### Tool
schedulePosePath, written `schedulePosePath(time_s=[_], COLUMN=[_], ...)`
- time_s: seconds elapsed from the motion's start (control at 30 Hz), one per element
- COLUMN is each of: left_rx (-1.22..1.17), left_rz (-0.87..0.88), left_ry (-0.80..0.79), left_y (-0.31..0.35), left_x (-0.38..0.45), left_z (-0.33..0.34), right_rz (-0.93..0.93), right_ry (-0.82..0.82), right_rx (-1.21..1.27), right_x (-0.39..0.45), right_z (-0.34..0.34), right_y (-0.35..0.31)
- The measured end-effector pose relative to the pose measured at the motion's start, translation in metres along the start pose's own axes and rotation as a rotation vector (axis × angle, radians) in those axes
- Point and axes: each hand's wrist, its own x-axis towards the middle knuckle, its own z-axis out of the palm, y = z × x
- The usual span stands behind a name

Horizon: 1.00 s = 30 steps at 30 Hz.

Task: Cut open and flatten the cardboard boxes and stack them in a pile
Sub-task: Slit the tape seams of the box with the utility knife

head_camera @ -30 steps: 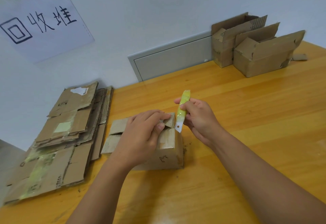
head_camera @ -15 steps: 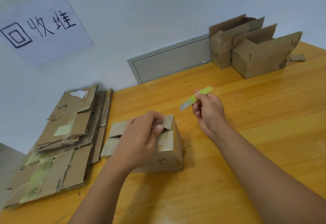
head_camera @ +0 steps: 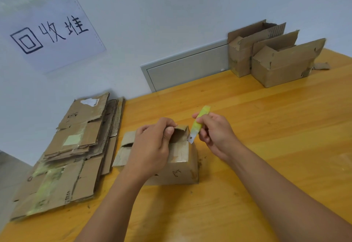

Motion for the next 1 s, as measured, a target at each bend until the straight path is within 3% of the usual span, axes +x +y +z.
schedulePosePath(time_s=[0.2, 0.3, 0.43, 0.7, 0.83, 1.0], left_rx=[0.065, 0.043, 0.119, 0.270, 0.344, 0.251], left_rz=[0.010, 0.003, 0.067, 0.199, 0.156, 0.093], left_ry=[0.128, 0.277, 0.329, 0.199, 0.071, -0.046], left_y=[-0.005, -0.002, 0.003, -0.003, -0.011, -0.008], left_x=[0.001, -0.005, -0.013, -0.022, -0.011, -0.001], left_z=[0.004, 0.004, 0.008, 0.006, 0.000, 0.000], right_rz=[-0.022, -0.028, -0.007, -0.002, -0.040, -0.108], right_ry=[0.175, 0.170, 0.131, 0.049, 0.039, 0.067], right_rx=[0.213, 0.285, 0.289, 0.258, 0.238, 0.171], right_x=[0.009, 0.006, -0.002, -0.010, -0.014, -0.015], right_z=[-0.002, -0.005, -0.006, -0.005, -0.005, -0.007], right_y=[-0.006, -0.007, -0.004, -0.009, -0.011, -0.010])
